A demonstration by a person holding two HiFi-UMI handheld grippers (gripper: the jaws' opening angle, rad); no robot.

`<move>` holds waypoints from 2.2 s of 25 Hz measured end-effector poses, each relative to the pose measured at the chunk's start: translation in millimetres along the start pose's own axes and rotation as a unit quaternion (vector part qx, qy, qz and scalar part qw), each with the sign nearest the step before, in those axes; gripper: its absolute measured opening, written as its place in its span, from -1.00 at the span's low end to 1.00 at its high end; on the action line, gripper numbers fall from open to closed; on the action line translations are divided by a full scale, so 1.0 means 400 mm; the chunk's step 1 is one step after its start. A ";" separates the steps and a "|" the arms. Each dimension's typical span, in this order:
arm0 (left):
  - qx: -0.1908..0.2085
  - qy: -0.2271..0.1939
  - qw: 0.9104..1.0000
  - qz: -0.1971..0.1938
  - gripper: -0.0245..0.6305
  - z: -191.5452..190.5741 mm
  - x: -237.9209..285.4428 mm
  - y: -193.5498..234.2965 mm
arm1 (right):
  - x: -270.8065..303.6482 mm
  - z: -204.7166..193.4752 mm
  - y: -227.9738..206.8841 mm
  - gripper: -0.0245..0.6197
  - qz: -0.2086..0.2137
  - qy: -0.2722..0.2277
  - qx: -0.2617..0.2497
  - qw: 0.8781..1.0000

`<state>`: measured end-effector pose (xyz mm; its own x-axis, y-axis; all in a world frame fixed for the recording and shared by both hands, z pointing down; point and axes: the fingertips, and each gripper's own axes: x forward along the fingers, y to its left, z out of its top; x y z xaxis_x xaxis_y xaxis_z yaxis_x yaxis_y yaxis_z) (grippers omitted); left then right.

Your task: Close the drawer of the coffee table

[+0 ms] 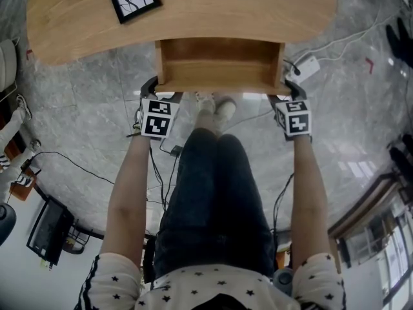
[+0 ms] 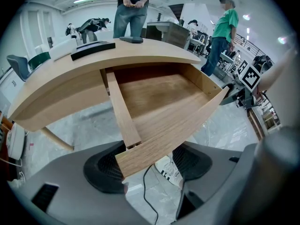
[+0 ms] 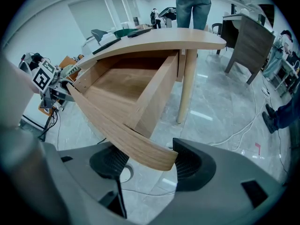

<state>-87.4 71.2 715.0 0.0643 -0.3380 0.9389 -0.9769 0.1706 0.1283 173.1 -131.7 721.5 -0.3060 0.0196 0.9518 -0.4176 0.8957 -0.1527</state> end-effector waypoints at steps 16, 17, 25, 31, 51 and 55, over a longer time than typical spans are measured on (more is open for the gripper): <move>0.001 -0.004 1.000 0.003 0.05 0.045 0.013 0.024 | 0.010 0.048 -0.026 -0.05 -0.004 -0.004 -0.003 1.000; 0.001 -0.004 1.000 0.002 0.05 0.046 0.014 0.024 | 0.010 0.049 -0.027 -0.05 -0.004 -0.004 -0.003 1.000; 0.000 -0.007 1.000 0.004 0.05 0.058 0.018 0.030 | 0.014 0.062 -0.034 -0.05 -0.004 -0.008 -0.004 1.000; 0.000 -0.008 1.000 0.005 0.05 0.075 0.022 0.039 | 0.017 0.077 -0.045 -0.05 -0.007 -0.009 -0.004 1.000; 0.000 -0.014 1.000 0.012 0.05 0.134 0.042 0.074 | 0.034 0.142 -0.077 -0.05 -0.008 -0.018 -0.008 1.000; 0.000 -0.018 1.000 0.013 0.05 0.153 0.047 0.084 | 0.037 0.162 -0.087 -0.05 -0.009 -0.020 -0.008 1.000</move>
<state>-131.6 14.0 717.3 0.0313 -0.3657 0.9302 -0.9781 0.1802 0.1038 127.5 -191.3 723.8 -0.3333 -0.0137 0.9427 -0.4090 0.9030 -0.1315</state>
